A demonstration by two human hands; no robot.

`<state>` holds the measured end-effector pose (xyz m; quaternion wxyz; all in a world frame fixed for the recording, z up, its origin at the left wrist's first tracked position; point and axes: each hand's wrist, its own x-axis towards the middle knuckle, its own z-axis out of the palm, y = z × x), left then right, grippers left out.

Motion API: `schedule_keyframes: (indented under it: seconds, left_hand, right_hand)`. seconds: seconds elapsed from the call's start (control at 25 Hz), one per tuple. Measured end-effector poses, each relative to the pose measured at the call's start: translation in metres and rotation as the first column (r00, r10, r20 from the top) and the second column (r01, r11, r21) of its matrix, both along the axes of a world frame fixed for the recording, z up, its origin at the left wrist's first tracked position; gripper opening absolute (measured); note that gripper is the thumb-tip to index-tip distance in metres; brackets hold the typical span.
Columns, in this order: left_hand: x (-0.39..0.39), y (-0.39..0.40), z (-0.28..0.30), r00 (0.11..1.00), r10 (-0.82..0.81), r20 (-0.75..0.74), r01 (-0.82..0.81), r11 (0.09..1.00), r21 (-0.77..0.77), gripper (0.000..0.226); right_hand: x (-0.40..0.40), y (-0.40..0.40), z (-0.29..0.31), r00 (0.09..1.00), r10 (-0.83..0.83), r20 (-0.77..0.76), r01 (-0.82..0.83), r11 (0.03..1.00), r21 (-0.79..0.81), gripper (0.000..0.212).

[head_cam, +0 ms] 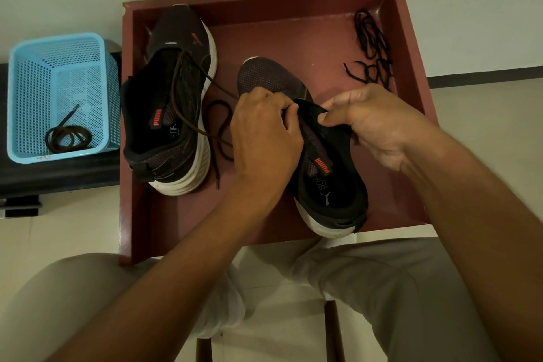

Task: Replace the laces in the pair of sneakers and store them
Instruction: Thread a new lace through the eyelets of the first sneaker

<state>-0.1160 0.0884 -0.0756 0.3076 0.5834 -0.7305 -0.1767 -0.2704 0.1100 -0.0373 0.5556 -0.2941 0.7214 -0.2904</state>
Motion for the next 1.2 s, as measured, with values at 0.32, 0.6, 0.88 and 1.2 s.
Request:
schedule_keyframes:
  seconds: [0.32, 0.6, 0.88, 1.2]
  left_hand:
    - [0.002, -0.003, 0.011, 0.999, -0.042, -0.012, 0.043, 0.987, 0.155, 0.009]
    - [0.009, -0.015, 0.021, 0.968, -0.157, 0.194, 0.093, 0.948, 0.303, 0.009]
    - [0.009, -0.016, 0.023, 0.954, -0.216, 0.206, 0.163, 0.955, 0.247, 0.016]
    - [0.005, -0.019, 0.025, 0.978, -0.169, 0.118, 0.137, 0.961, 0.239, 0.013]
  right_hand:
    - [0.001, 0.000, 0.001, 1.000, 0.004, -0.005, -0.004, 1.000, -0.001, 0.014]
    - [0.010, 0.002, -0.003, 0.986, 0.067, -0.155, -0.079, 0.994, -0.074, 0.008]
    - [0.011, 0.001, 0.001, 0.998, 0.010, -0.067, -0.013, 0.999, -0.034, 0.007]
    - [0.005, -0.002, -0.002, 0.988, -0.073, 0.140, 0.066, 0.996, 0.056, 0.017]
